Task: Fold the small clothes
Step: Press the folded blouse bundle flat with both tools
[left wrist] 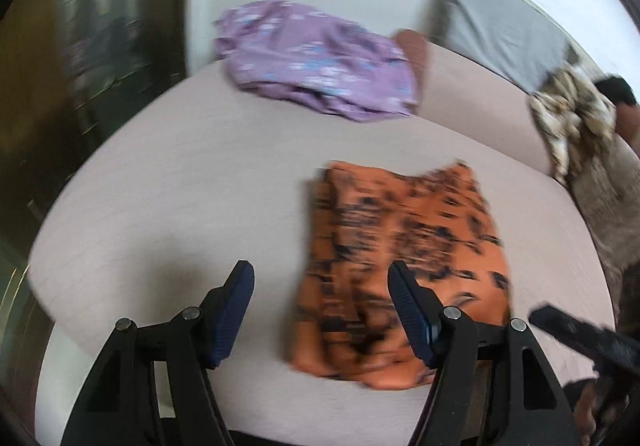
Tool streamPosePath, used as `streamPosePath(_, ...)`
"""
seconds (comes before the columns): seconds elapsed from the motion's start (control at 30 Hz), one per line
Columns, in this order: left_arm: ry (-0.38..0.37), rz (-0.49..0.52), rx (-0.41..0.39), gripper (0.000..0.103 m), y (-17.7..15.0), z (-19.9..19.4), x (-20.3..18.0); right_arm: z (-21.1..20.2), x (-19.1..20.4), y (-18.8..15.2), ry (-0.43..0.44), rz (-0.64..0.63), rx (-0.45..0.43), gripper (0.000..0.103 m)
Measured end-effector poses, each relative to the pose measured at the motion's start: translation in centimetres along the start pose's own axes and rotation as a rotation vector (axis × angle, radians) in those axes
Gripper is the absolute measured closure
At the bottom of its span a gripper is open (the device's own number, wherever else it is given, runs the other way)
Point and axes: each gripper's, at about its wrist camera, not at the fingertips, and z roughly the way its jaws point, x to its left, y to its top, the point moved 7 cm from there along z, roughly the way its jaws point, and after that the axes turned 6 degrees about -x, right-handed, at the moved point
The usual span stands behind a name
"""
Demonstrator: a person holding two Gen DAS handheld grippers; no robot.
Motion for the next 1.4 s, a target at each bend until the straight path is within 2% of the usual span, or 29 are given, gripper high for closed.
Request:
streamPosePath(0.07, -0.030, 0.036, 0.012, 0.033, -0.7, 0.8, -2.6, -0.5, -2.1, 1.1, -0.065, 0.030, -0.049, 0.069)
streamPosePath(0.13, 0.000, 0.086, 0.015, 0.033, -1.6, 1.8, -3.8, 0.0, -2.7, 1.2, -0.090, 0.041, -0.058, 0.070)
streamPosePath(0.17, 0.050, 0.124, 0.018, 0.033, -2.2, 2.6, -3.9, 0.7, -3.1, 1.4, -0.101, 0.042, -0.049, 0.070)
streamPosePath(0.23, 0.188, 0.201, 0.050, 0.033, -3.7, 5.0, -2.7, 2.4, -4.1, -0.3, -0.119, 0.041, 0.019, 0.071)
streamPosePath(0.3, 0.247, 0.214, 0.111, 0.026, -5.0, 7.1, -0.8, 4.0, -4.3, -2.1, -0.149, 0.032, 0.051, 0.071)
streamPosePath(0.33, 0.217, 0.172, 0.106, 0.023, -5.2, 7.6, 0.2, 4.3, -4.1, -2.6, -0.151, 0.017, 0.046, 0.071)
streamPosePath(0.37, 0.210, 0.153, 0.096, 0.014, -5.1, 7.6, 0.6, 4.3, -3.9, -2.7, -0.152, 0.007, 0.049, 0.071)
streamPosePath(0.4, 0.211, 0.163, 0.097, 0.013, -4.9, 7.6, 0.8, 4.4, -3.8, -2.7, -0.162, -0.002, 0.055, 0.071)
streamPosePath(0.5, 0.218, 0.250, 0.076, 0.013, -4.3, 7.7, 0.2, 5.0, -3.9, -2.7, -0.154, 0.023, 0.078, 0.070)
streamPosePath(0.63, 0.145, 0.156, 0.119, 0.013, -3.3, 7.6, 0.7, 5.4, -4.4, -3.0, -0.144, 0.041, 0.109, 0.070)
streamPosePath(0.73, 0.139, 0.141, 0.123, 0.014, -1.9, 7.1, 0.7, 4.6, -4.2, -2.4, -0.156, 0.025, 0.149, 0.071)
streamPosePath(0.8, 0.176, 0.167, 0.088, 0.014, -0.4, 6.2, 0.7, 3.6, -3.6, -1.0, -0.169, -0.011, 0.109, 0.071)
streamPosePath(0.9, 0.226, 0.202, 0.019, 0.014, 2.2, 5.3, 0.4, 1.5, -1.3, 3.4, -0.173, -0.094, -0.043, 0.071)
streamPosePath(0.97, 0.211, 0.191, 0.007, 0.014, 3.7, 5.8, 0.0, 1.1, 0.2, 6.4, -0.160, -0.114, -0.100, 0.071)
streamPosePath(1.07, 0.203, 0.178, 0.027, 0.014, 4.0, 7.0, -0.3, 2.1, 1.1, 8.9, -0.158, -0.107, -0.129, 0.071)
streamPosePath(1.17, 0.183, 0.166, 0.092, 0.014, 2.4, 9.2, -0.7, 4.7, 0.5, 9.3, -0.156, -0.061, -0.103, 0.071)
streamPosePath(1.27, 0.178, 0.180, 0.148, 0.014, 0.7, 10.8, -1.0, 8.0, -1.1, 8.1, -0.166, -0.004, -0.043, 0.071)
streamPosePath(1.4, 0.184, 0.189, 0.158, 0.013, -0.1, 11.9, -0.9, 10.8, -3.5, 6.2, -0.174, 0.049, 0.017, 0.072)
